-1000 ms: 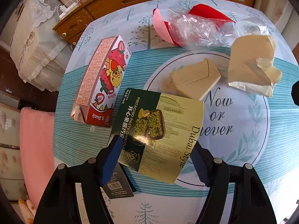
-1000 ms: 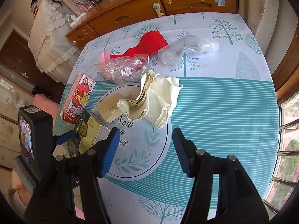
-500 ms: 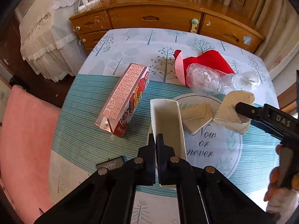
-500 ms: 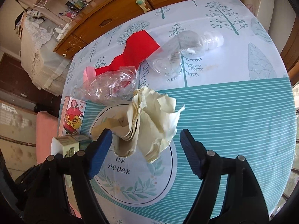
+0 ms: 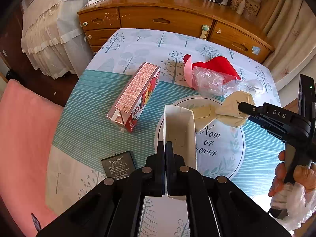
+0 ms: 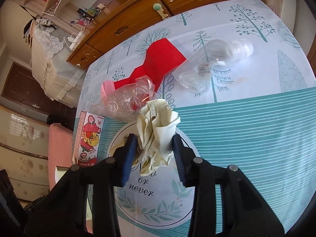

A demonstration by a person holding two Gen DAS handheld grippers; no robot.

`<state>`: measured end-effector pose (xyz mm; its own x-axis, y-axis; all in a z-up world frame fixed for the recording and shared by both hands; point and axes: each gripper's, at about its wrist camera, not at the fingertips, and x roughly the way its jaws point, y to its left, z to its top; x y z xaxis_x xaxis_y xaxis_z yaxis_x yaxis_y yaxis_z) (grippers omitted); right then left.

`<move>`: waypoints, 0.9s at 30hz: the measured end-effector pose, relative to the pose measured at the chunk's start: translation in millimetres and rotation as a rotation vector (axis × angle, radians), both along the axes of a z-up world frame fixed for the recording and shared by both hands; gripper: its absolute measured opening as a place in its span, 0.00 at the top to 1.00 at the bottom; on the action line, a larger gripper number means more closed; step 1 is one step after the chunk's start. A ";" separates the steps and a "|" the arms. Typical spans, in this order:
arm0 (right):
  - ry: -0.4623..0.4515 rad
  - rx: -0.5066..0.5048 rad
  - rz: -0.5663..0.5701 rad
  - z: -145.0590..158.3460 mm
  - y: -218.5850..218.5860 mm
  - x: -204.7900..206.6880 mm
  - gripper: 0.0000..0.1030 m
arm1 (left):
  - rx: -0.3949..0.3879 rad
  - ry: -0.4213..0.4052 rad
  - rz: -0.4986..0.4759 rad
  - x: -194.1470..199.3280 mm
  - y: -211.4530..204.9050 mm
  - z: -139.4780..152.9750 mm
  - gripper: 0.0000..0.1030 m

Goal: Collect trash
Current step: 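Grasp the cream paper with the left tool while the right tool grasps the crumpled cream paper, then carry both cream papers over the bin and open both tools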

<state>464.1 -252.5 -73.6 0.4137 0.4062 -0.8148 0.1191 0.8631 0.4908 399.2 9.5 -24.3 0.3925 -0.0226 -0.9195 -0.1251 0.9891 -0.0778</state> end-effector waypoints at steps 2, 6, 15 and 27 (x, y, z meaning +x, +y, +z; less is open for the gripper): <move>-0.006 -0.008 -0.010 3.9 -1.3 -6.8 0.76 | -0.012 -0.007 -0.003 -6.3 2.1 4.5 0.99; -0.033 -0.011 -0.018 18.9 -3.4 -30.9 0.77 | -0.038 -0.032 -0.022 -25.5 6.8 17.3 0.99; -0.091 -0.035 0.001 63.0 17.5 -144.5 0.77 | -0.109 -0.091 -0.117 -104.0 23.8 46.5 0.99; -0.198 -0.131 -0.050 100.3 97.3 -390.0 0.77 | -0.131 -0.116 -0.392 -285.7 53.1 45.3 0.99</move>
<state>74.0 -155.2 26.7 0.5874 0.2776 -0.7602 0.0756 0.9164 0.3931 113.5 62.6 21.1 0.4318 -0.3045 -0.8490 0.2749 0.9409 -0.1977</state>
